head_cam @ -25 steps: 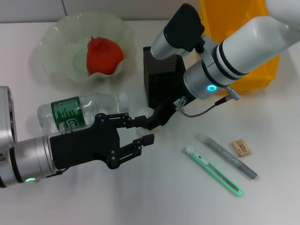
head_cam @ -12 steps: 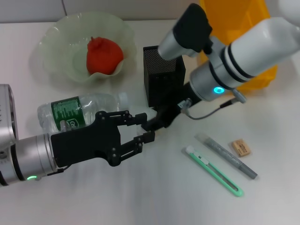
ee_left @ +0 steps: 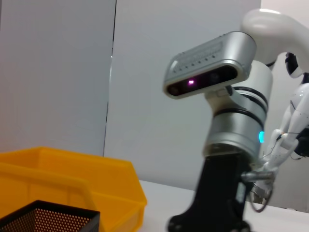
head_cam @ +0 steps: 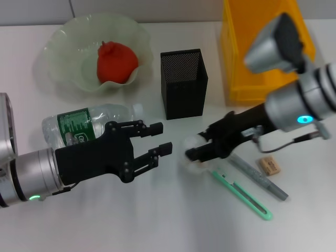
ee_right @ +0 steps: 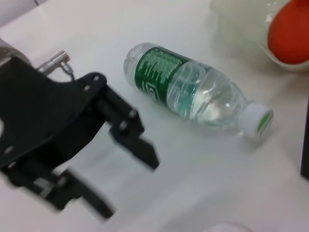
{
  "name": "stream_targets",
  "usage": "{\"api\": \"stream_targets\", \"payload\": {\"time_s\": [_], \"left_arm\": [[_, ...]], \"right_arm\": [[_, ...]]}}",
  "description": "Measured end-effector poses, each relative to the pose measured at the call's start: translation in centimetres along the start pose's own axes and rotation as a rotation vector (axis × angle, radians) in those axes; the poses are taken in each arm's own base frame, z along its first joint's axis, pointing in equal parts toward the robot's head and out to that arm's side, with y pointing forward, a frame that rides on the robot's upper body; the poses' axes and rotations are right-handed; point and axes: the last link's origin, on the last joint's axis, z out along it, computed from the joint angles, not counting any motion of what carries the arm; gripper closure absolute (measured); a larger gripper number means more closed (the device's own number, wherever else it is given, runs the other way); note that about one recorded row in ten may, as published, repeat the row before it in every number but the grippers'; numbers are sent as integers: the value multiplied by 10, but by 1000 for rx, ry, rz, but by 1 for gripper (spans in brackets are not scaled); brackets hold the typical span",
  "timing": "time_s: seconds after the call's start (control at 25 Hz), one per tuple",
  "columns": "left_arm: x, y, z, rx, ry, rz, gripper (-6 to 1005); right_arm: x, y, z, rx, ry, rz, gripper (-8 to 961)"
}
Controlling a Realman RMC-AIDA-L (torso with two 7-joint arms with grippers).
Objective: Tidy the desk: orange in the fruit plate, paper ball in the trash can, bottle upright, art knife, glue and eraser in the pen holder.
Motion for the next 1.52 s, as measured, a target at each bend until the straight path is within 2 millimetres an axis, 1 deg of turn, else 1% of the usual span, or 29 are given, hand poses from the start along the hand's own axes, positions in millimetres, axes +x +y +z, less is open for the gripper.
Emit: {"api": "stream_targets", "payload": {"time_s": [0.04,0.08,0.12,0.2,0.24,0.28,0.4,0.44,0.48,0.52,0.6,0.72,0.8,0.96,1.04,1.2,1.24,1.28,1.44,1.52], "left_arm": [[0,-1,0,4,4,0,569],[1,-1,0,8,7,0,569],[1,-1,-1,11,9,-1,569],[1,-2,-1,18,14,-2,569],[1,-2,-1,19,14,-2,569],[2,-2,-1,20,15,-2,569],[2,-3,-1,19,15,-1,569],[2,-3,-1,18,15,0,569],[2,-3,-1,18,15,0,569],[2,-3,-1,18,15,0,569],[2,-3,-1,18,15,0,569],[2,-3,-1,18,15,0,569],[2,-3,-1,18,15,0,569],[2,-3,0,14,13,2,569],[3,-3,1,12,13,3,569],[4,-3,2,6,13,6,569],[4,-3,3,4,13,6,569],[4,-3,3,3,13,7,569],[4,-3,3,0,14,7,569],[4,-3,3,-1,14,7,569]], "right_arm": [[9,-2,-13,-21,-34,19,458],[9,-2,-13,-21,-34,19,458],[14,-4,-20,-31,-65,23,458],[21,-5,-33,-52,-152,20,458],[25,-2,-48,-88,-263,1,458],[25,-2,-48,-88,-263,1,457],[33,2,-71,-126,-410,-36,457],[39,4,-85,-136,-491,-60,457],[39,4,-85,-136,-491,-60,457],[43,5,-93,-131,-534,-76,458],[51,3,-108,-98,-610,-83,458],[63,-3,-127,-36,-680,-78,459],[73,-11,-143,40,-728,-66,459],[90,-24,-169,205,-809,-64,459],[96,-30,-173,267,-828,-64,459],[101,-48,-167,373,-847,-42,459],[101,-58,-163,418,-848,-27,458],[101,-58,-163,418,-848,-27,458],[95,-75,-153,491,-834,-25,458],[92,-77,-151,494,-833,-30,458]]}}
